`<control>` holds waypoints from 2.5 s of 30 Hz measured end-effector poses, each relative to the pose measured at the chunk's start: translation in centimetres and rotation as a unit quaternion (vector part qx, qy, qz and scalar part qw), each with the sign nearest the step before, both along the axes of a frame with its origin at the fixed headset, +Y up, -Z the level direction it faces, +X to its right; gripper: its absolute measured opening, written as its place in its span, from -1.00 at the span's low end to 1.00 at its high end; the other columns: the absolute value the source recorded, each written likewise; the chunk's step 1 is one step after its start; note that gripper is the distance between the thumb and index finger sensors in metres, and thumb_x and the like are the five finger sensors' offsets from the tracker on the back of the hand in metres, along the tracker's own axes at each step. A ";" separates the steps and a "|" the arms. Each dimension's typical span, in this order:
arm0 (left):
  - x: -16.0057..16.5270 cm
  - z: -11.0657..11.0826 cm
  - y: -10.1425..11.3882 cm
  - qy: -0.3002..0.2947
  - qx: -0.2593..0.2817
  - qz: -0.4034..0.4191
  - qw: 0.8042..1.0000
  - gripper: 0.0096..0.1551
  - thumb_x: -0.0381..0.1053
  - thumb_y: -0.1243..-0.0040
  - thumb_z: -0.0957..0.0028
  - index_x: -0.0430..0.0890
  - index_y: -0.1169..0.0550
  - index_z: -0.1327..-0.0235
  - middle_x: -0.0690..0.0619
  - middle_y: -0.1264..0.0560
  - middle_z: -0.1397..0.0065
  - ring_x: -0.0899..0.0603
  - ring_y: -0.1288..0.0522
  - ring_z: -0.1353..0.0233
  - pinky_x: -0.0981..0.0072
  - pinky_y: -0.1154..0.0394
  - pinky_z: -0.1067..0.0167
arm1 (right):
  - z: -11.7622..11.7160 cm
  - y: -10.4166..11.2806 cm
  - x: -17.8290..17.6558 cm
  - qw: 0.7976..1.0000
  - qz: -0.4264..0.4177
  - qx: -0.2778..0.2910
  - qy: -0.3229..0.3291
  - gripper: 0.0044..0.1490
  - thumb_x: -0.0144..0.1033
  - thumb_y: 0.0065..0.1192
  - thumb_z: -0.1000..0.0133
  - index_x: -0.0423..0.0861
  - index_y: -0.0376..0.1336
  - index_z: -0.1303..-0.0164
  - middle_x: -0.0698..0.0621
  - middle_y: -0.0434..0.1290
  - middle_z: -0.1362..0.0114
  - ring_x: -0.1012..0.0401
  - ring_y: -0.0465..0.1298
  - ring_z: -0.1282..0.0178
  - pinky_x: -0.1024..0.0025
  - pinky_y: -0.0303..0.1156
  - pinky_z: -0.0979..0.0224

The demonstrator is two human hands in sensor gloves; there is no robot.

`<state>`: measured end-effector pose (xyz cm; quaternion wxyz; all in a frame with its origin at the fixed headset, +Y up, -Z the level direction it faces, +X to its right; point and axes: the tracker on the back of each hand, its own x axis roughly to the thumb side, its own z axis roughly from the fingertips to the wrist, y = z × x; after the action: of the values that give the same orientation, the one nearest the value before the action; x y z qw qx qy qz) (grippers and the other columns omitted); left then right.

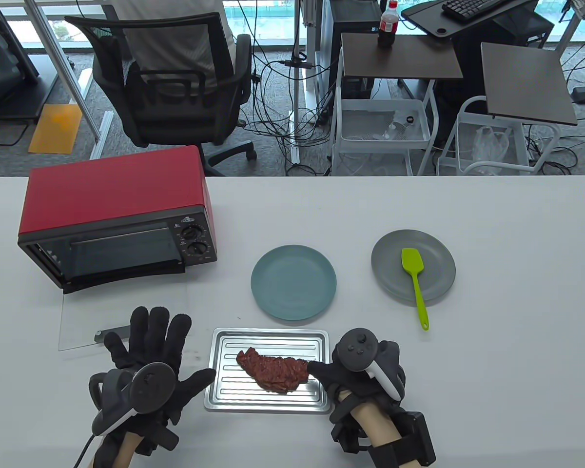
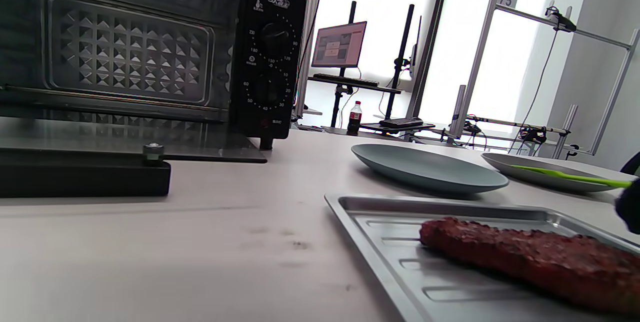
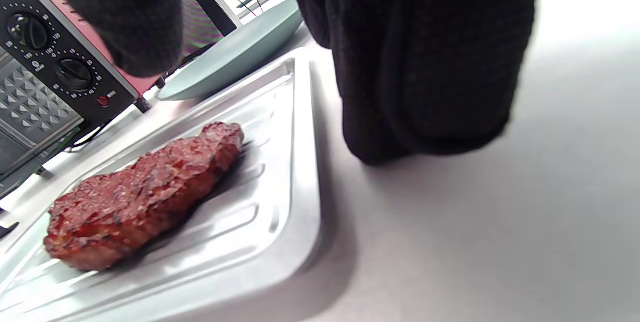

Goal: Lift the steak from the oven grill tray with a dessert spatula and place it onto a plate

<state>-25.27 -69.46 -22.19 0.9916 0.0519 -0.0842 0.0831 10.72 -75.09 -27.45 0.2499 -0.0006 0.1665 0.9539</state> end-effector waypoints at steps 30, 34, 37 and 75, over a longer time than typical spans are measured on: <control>-0.6 -0.3 -0.5 0.004 -0.026 0.016 1.000 0.26 0.79 0.10 0.23 0.24 0.35 -0.43 -0.03 0.34 -0.67 -0.43 0.32 -0.71 -0.74 0.25 -0.27 | -3.5 9.1 8.7 0.981 0.116 0.110 -0.114 0.22 0.37 0.24 -0.10 -0.42 0.06 -0.52 -0.41 0.37 -0.36 -0.22 0.59 -0.04 0.06 0.63 0.03; -0.7 -0.3 -0.5 0.006 -0.027 0.017 0.999 0.26 0.79 0.10 0.23 0.24 0.34 -0.43 -0.03 0.34 -0.67 -0.44 0.32 -0.70 -0.74 0.25 -0.27 | -4.1 9.3 11.4 0.975 0.117 0.113 -0.149 0.22 0.39 0.23 -0.10 -0.41 0.07 -0.53 -0.42 0.34 -0.40 -0.25 0.56 -0.09 0.00 0.60 -0.02; -0.7 -0.3 -0.5 0.007 -0.027 0.018 0.999 0.26 0.79 0.10 0.23 0.24 0.34 -0.43 -0.03 0.34 -0.67 -0.43 0.32 -0.71 -0.74 0.25 -0.27 | -4.5 9.1 13.2 0.972 0.115 0.105 -0.174 0.22 0.40 0.23 -0.10 -0.40 0.07 -0.53 -0.41 0.35 -0.40 -0.25 0.56 -0.09 0.00 0.59 -0.03; 0.3 -0.8 -0.9 -0.007 -0.067 -0.016 0.998 0.26 0.79 0.10 0.22 0.24 0.36 -0.42 -0.02 0.34 -0.67 -0.43 0.33 -0.71 -0.74 0.25 -0.27 | -11.8 0.1 12.7 0.915 0.319 -0.020 -0.247 0.09 0.38 0.36 0.01 -0.34 0.30 -0.32 -0.28 0.53 -0.14 -0.02 0.64 0.14 0.18 0.61 0.13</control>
<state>-24.98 -70.39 -22.99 0.9935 -0.0165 -0.0864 0.0727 23.45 -74.98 -39.29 -0.0349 -0.2940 0.1094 0.9489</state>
